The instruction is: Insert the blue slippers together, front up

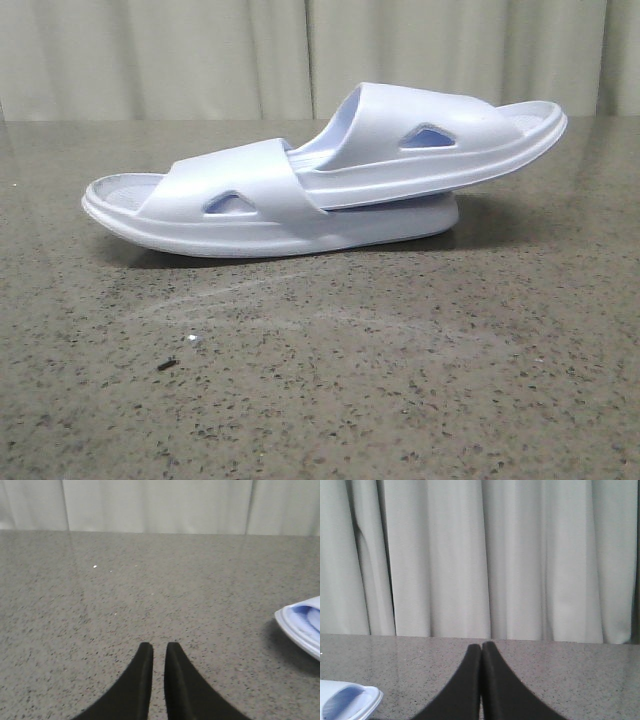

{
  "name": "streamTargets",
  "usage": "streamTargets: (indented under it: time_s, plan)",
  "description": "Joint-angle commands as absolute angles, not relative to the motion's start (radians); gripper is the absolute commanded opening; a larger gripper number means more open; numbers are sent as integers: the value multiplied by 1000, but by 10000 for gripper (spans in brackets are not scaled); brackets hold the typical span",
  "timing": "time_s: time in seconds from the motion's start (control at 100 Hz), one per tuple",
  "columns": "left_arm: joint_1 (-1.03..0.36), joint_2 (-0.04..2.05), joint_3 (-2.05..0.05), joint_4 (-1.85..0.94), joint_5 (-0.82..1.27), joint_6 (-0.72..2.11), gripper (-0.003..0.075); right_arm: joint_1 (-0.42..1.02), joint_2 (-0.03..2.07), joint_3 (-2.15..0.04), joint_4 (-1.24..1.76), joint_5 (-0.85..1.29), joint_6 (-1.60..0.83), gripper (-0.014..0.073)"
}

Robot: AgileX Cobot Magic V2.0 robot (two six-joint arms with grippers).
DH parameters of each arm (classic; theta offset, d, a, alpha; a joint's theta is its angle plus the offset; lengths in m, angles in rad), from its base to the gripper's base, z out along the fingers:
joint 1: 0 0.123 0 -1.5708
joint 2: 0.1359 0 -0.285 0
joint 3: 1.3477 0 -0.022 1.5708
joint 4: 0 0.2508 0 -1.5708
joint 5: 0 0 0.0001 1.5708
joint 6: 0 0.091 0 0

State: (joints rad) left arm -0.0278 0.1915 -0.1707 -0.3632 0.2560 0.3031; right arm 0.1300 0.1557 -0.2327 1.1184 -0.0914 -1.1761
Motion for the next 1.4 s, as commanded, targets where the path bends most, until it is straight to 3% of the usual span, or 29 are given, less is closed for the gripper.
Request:
streamTargets:
  time_s: [0.0, 0.28, 0.8, 1.39]
  plan:
    - [-37, 179, -140, -275, 93, 148, 16, 131, 165, -258, 1112, -117, -1193, -107]
    - [-37, 83, 7, 0, 0, -141, 16, 131, 165, -258, 1112, -117, -1193, -107]
    - [-133, 53, 12, 115, -24, -139, 15, 131, 165, -258, 1112, -117, -1193, -107]
    - [-132, -32, 12, 115, -94, -139, 16, 131, 165, -258, 1112, -117, -1193, -107]
